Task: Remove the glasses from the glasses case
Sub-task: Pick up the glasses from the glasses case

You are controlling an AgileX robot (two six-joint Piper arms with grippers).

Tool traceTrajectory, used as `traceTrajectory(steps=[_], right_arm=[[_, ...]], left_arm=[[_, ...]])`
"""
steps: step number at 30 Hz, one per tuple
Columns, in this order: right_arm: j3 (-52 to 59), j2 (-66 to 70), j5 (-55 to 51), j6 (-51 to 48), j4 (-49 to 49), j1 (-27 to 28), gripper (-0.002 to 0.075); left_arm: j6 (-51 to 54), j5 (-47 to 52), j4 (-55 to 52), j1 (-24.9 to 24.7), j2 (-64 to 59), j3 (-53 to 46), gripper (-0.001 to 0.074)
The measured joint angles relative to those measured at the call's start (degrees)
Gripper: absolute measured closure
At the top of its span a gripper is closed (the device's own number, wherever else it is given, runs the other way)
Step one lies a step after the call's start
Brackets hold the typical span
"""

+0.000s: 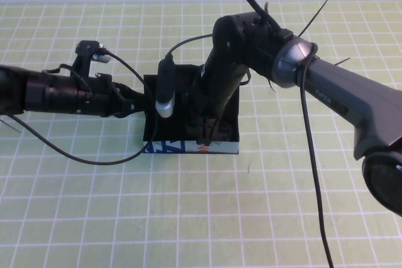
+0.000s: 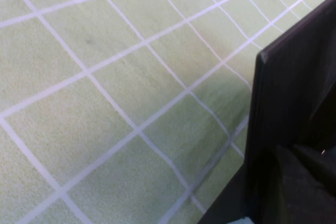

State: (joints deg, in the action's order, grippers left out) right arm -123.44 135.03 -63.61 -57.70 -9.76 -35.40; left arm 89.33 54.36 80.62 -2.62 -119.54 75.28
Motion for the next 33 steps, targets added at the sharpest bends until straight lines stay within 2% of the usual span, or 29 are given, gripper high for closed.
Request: traceTrajectory(steps=[17,26,33], right_arm=[[0.00,0.00,-2.80,0.17,0.91,0.22,0.0454],[0.00,0.00,-3.18,0.17,1.05,0.22,0.0609],[-0.08,-0.19,-3.79,0.17,1.05,0.22,0.0643]], left_arm=[[0.00,0.00,0.00,0.00,0.00,0.00,0.0739],[0.00,0.00,0.00,0.00,0.00,0.00,0.0739],[0.00,0.00,0.00,0.00,0.00,0.00,0.0739]])
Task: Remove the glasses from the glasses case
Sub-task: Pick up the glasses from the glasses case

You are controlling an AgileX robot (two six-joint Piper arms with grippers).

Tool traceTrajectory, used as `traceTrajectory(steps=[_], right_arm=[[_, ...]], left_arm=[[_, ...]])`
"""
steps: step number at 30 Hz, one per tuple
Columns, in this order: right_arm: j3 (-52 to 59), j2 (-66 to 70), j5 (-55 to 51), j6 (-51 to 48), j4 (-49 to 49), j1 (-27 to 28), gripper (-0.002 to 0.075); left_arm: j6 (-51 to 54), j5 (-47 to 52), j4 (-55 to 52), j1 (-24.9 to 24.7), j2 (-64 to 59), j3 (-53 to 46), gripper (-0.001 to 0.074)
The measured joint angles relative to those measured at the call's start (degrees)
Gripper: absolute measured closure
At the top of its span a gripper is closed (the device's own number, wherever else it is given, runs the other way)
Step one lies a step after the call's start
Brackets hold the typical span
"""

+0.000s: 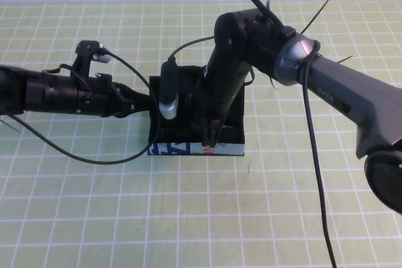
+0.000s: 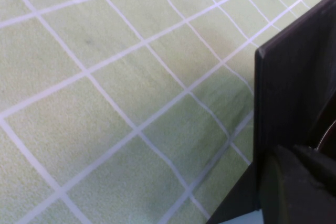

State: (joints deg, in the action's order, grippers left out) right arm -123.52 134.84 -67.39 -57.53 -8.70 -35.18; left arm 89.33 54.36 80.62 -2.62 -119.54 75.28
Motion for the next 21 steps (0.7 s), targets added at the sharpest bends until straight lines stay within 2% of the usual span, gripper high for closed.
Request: traceTrajectory(steps=[5,11,21], right_arm=[[-0.14,0.00,-0.17,0.00,0.00,0.00,0.0645],[-0.14,-0.52,-1.35,0.67,-0.18,0.00,0.0701],[-0.73,-1.93,-1.98,4.30,0.72,0.09,0.0724]], left_arm=[[0.00,0.00,0.00,0.00,0.00,0.00,0.0739],[0.00,0.00,0.00,0.00,0.00,0.00,0.0739],[0.00,1.49,-0.09,0.00,0.00,0.00,0.0739]])
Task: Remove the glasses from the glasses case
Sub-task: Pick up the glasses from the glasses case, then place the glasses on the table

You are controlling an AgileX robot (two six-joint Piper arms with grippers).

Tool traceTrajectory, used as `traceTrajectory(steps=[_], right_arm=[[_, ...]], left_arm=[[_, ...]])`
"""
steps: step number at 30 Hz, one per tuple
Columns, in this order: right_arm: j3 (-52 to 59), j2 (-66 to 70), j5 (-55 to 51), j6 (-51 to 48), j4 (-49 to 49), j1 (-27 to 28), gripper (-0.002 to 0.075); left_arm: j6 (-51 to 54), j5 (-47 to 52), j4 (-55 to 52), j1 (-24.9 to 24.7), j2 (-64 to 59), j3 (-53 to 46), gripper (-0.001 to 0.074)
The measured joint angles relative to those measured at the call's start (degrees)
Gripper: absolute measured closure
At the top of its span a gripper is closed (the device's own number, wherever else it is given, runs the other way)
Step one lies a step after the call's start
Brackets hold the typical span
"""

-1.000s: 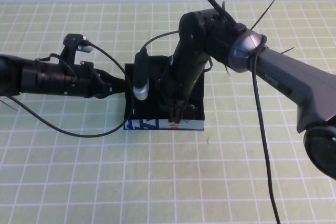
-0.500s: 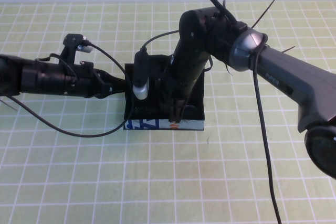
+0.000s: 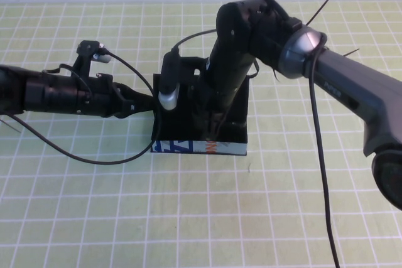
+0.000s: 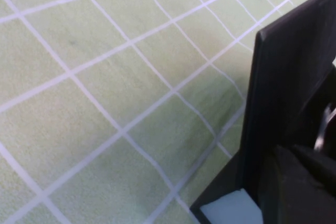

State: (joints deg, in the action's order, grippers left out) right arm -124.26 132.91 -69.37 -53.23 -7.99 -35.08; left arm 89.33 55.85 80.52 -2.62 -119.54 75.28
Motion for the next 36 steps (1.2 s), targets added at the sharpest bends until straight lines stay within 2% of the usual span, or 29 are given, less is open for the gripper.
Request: traceTrajectory(steps=[12,18,22,30,36], right_arm=[[-5.03,-4.32,-2.66,9.72,0.25,0.12,0.0724],[-5.03,-10.03,-2.57,23.42,4.75,0.26,0.0724],[-4.21,-14.85,-2.46,32.84,5.74,2.31,0.0724],[14.38,-25.74,-1.92,46.15,5.92,12.95,0.0724],[34.02,-28.66,9.68,48.52,-4.76,19.53,0.0724]], left_arm=[[-0.86,0.43,-2.58,0.00,6.96,0.00,0.0740],[-1.63,0.73,-4.54,0.00,12.27,0.00,0.0739],[-2.35,0.97,-5.16,0.00,15.25,0.00,0.0739],[-3.73,1.45,-5.52,0.00,17.33,0.00,0.0739],[-5.07,1.58,-5.65,0.00,17.40,0.00,0.0739]])
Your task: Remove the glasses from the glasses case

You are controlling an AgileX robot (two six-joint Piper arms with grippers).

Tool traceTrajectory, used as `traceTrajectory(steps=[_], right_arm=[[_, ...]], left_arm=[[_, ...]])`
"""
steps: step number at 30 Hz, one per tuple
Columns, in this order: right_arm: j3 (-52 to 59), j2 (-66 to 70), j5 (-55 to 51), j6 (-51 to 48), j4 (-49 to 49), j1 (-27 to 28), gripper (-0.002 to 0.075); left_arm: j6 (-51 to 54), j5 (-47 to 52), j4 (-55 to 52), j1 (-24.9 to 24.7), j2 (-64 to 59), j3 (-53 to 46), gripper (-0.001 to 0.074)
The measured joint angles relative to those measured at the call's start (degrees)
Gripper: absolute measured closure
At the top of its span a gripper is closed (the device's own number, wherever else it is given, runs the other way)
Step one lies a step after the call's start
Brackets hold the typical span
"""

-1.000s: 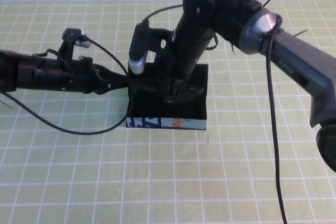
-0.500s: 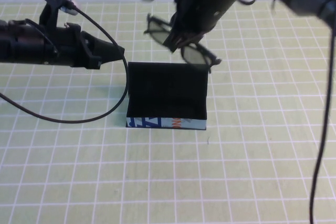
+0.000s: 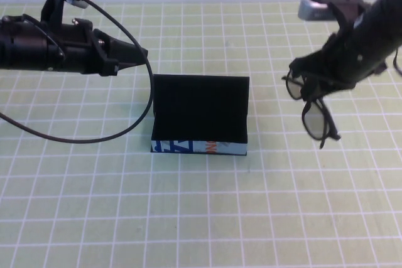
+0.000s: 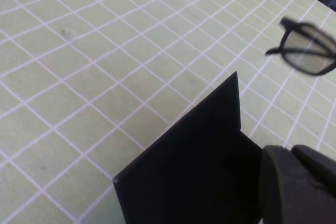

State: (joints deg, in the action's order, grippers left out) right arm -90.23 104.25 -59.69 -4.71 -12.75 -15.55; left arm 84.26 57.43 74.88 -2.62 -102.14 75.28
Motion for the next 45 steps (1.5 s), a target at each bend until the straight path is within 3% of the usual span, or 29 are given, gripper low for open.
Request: traceTrajectory(steps=[5,13,16,22,27,31,39,45], right_arm=[[7.37,2.00,8.35,-1.27,-7.69,1.12,0.0724],[7.97,7.89,12.09,-1.64,-11.82,1.12,0.0719],[7.97,9.30,12.24,-1.64,-11.93,1.12,0.0674],[7.97,9.78,12.23,-1.64,-11.67,1.12,0.0500],[4.88,9.65,6.72,-1.64,-9.66,1.12,0.0462],[4.04,6.60,2.05,0.07,-6.94,1.12,0.0495],[5.65,-8.94,-6.78,2.42,-3.63,0.41,0.0679],[17.03,-27.37,-6.42,5.43,-1.68,-1.63,0.0704]], left_arm=[[-1.25,0.59,0.00,0.00,0.18,0.00,0.0739],[-2.92,0.68,-2.47,0.00,0.18,0.00,0.0739],[-3.88,0.68,-3.94,0.00,0.18,0.00,0.0739],[-4.99,1.08,-5.70,0.00,0.18,0.00,0.0739],[-5.72,0.74,-5.83,0.00,0.27,0.00,0.0739],[-7.73,-1.19,-5.83,0.00,1.10,0.00,0.0739],[-11.51,-1.43,-5.83,0.00,7.96,-0.68,0.0739],[-12.12,-5.15,-5.91,0.00,21.67,-8.45,0.0739]])
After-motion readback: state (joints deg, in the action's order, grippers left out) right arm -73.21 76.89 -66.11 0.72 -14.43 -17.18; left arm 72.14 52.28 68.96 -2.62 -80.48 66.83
